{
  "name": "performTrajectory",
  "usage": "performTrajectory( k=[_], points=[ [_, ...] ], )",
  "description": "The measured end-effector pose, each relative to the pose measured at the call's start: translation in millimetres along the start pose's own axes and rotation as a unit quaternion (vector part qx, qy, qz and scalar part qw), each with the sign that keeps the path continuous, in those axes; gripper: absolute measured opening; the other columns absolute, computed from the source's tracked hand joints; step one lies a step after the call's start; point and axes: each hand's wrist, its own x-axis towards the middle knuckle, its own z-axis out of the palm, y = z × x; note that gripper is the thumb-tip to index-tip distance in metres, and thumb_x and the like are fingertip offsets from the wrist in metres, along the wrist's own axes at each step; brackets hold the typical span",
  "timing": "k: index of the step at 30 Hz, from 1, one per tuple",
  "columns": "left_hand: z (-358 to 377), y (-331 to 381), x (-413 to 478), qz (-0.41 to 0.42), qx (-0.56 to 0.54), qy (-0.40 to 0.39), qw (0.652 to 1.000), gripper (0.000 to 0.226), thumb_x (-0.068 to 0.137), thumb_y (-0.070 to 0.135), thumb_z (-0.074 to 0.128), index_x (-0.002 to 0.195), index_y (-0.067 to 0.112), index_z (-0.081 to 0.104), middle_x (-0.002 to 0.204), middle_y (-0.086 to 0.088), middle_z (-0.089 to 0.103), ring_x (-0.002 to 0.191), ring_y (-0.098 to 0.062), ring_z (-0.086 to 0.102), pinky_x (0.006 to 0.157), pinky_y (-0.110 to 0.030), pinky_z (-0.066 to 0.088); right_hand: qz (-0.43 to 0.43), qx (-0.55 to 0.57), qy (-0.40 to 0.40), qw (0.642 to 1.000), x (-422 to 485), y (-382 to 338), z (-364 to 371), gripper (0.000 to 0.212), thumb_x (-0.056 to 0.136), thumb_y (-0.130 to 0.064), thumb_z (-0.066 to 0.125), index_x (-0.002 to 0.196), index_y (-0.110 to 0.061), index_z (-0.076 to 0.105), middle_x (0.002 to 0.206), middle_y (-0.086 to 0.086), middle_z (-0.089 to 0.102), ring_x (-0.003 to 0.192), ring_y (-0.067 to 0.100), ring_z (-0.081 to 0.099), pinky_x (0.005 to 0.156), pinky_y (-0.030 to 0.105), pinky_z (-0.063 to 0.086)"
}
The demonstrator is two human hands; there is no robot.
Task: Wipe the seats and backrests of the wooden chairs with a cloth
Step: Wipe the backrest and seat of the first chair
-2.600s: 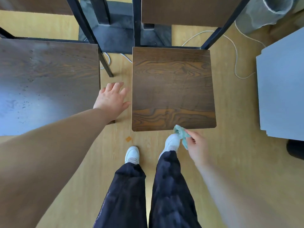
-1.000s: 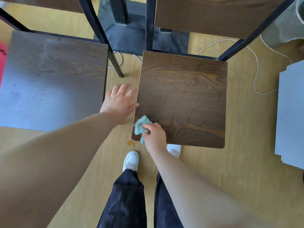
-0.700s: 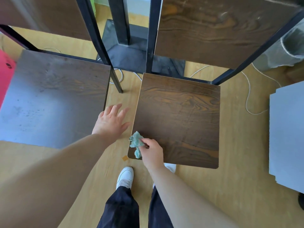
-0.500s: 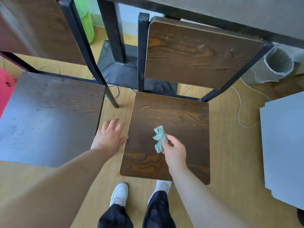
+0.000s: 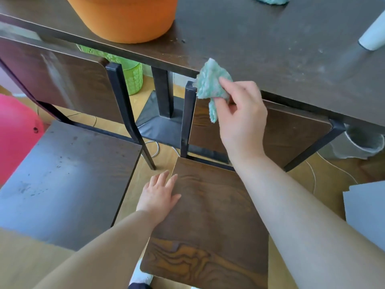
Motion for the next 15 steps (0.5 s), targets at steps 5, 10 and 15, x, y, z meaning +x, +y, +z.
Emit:
performTrajectory(
  k=[5, 10, 15],
  points=[
    [-13, -4, 24, 0.012, -0.016, 0.007, 1.0, 0.067, 0.101, 0.055, 0.038, 0.157, 0.029, 0.014, 0.163, -0.003, 0.017, 0.148, -0.028, 0.017, 0.117, -0.043, 0.028, -0.097, -0.068, -0.015, 0.993, 28, -8, 25, 0.025, 0.088, -0.006, 0.063, 0.111, -0.005, 0.07, 0.099, 0.011, 0.061, 0.09, 0.016, 0.057, 0.074, 0.008, 0.035],
    [-24, -5, 38, 0.059, 0.01, 0.004, 0.998, 0.067, 0.101, 0.055, 0.039, 0.157, 0.028, 0.014, 0.163, -0.004, 0.019, 0.147, -0.028, 0.021, 0.115, -0.043, 0.03, -0.144, -0.131, -0.079, 0.978, 21, -1, 45, 0.026, 0.09, -0.008, 0.06, 0.113, -0.006, 0.07, 0.1, 0.011, 0.06, 0.093, 0.025, 0.057, 0.075, 0.023, 0.045],
    [-22, -8, 59, 0.081, 0.003, -0.009, 0.997, 0.067, 0.101, 0.054, 0.041, 0.157, 0.028, 0.015, 0.163, -0.002, 0.019, 0.147, -0.028, 0.022, 0.115, -0.043, 0.03, -0.192, -0.17, -0.047, 0.965, 6, 6, 57, 0.026, 0.093, -0.009, 0.055, 0.113, -0.003, 0.07, 0.094, 0.013, 0.062, 0.09, 0.027, 0.058, 0.077, 0.028, 0.051]
  ],
)
